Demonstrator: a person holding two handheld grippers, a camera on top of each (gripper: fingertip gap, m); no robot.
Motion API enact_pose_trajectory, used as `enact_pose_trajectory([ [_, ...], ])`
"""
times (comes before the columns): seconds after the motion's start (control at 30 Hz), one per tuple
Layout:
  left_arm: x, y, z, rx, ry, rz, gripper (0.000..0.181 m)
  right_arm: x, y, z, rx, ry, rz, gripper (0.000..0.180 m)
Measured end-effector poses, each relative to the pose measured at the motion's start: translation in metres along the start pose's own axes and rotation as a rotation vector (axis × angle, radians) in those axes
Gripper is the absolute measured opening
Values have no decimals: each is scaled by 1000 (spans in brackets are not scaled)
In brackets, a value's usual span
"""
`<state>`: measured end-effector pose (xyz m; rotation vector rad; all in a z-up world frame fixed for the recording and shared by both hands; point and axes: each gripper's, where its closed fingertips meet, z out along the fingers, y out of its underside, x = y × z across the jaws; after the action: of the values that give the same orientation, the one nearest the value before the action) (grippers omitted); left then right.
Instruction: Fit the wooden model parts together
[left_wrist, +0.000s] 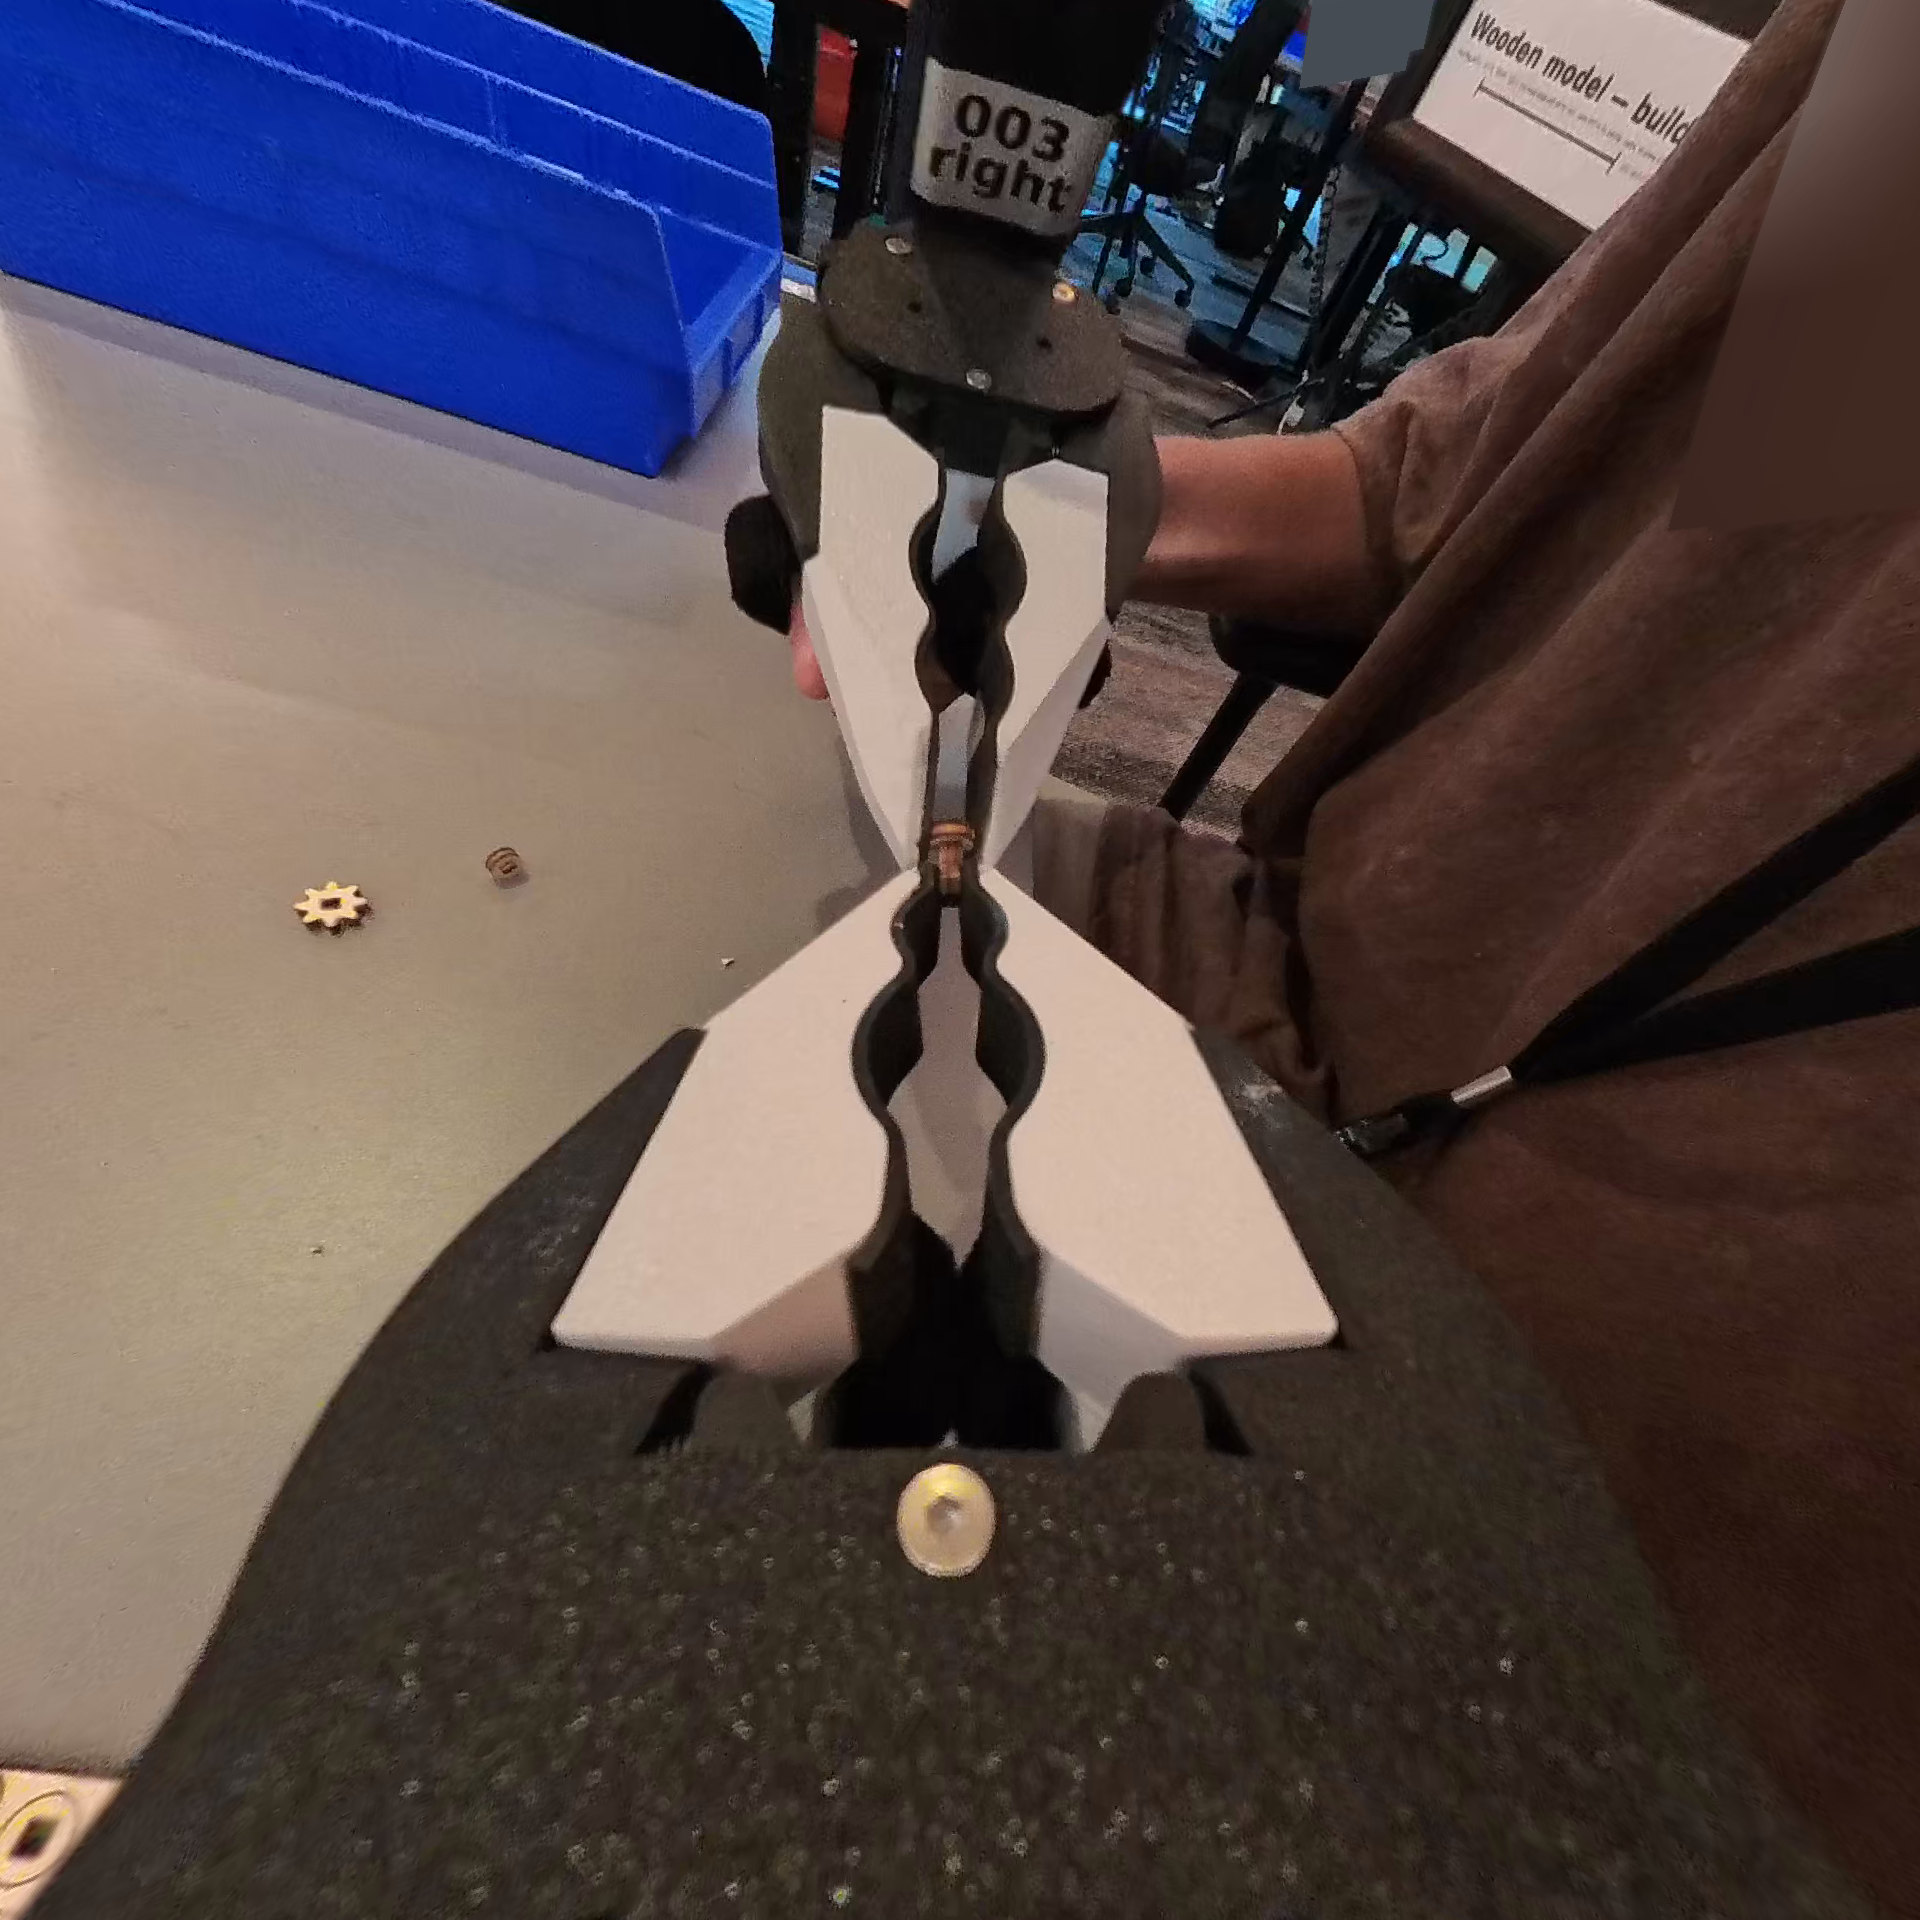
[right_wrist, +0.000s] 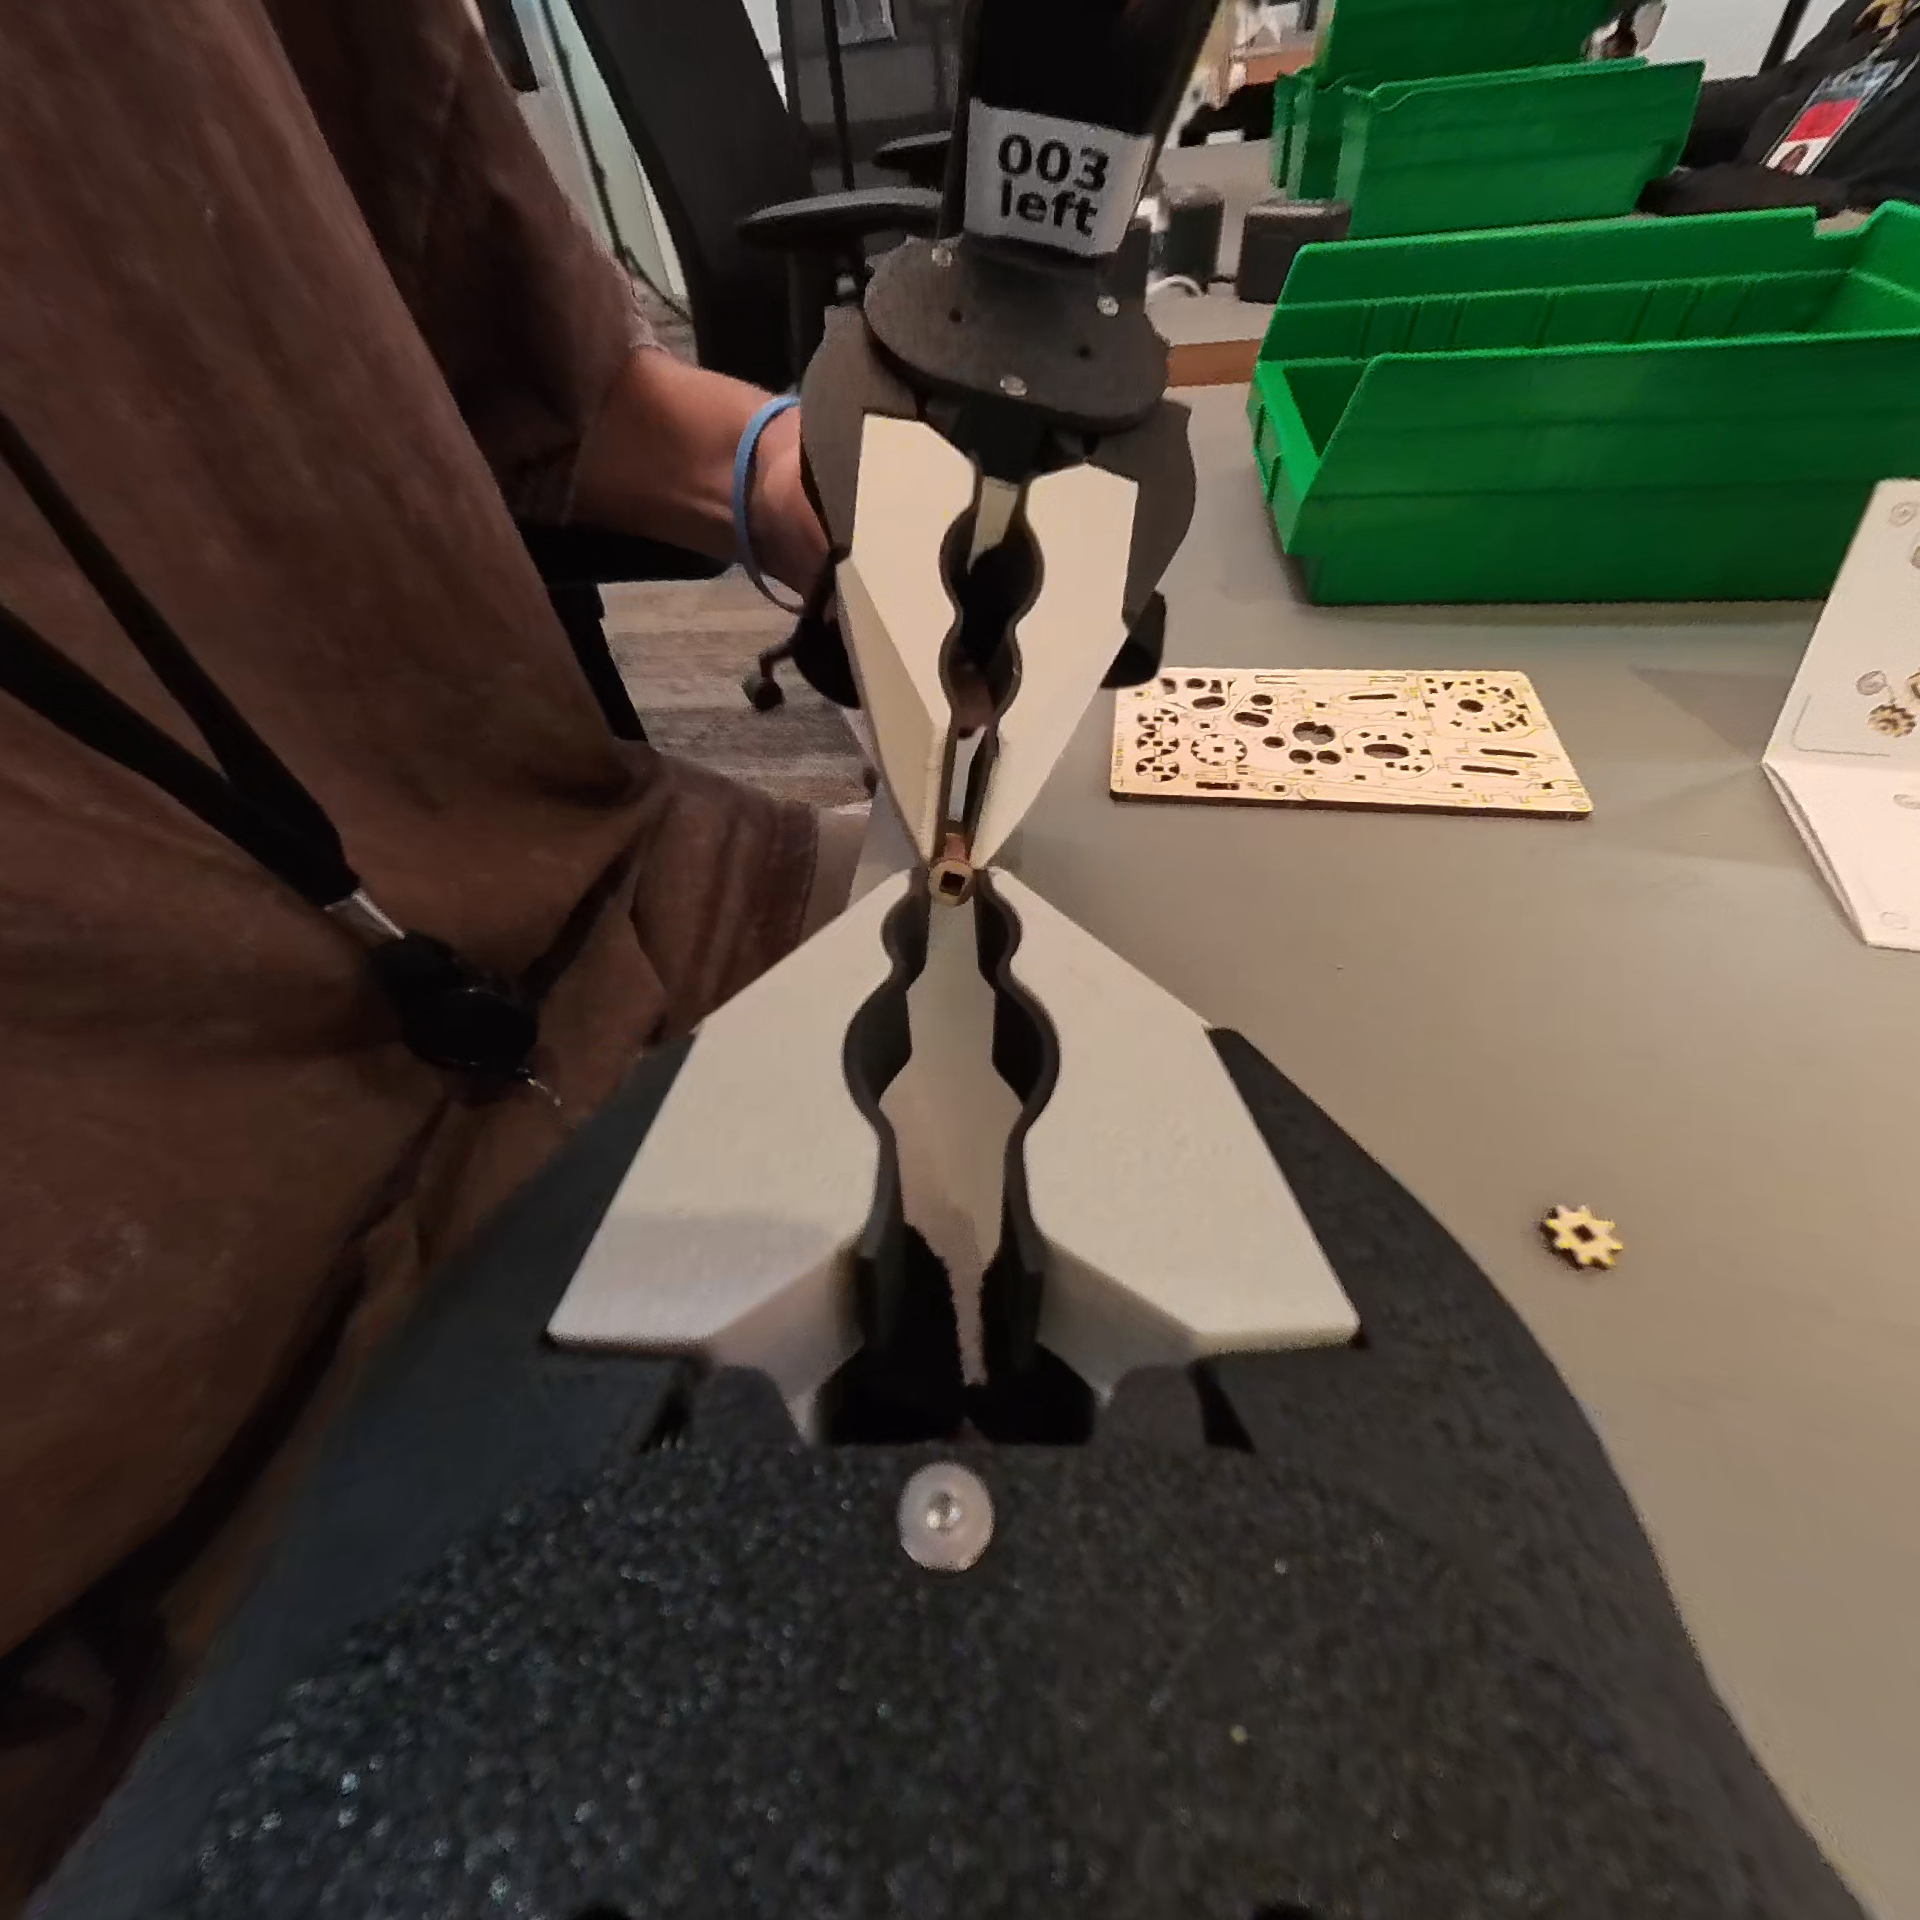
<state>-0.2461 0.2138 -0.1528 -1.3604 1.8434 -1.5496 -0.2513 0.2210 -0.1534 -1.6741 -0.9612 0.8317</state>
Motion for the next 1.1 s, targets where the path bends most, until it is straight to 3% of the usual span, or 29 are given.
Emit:
enact_pose_trajectory([
  [0.47, 0, -14, -2, 82, 22, -33, 1, 3, -12, -4, 138, -50, 141, 8],
  [0.87, -9, -9, -2, 55, -27, -19, 1, 13, -5, -8, 112, -32, 180, 20],
  [1.1, -13, -12, -7, 74, -56, -12, 1, 18, -10, -15, 141, -15, 235, 4],
])
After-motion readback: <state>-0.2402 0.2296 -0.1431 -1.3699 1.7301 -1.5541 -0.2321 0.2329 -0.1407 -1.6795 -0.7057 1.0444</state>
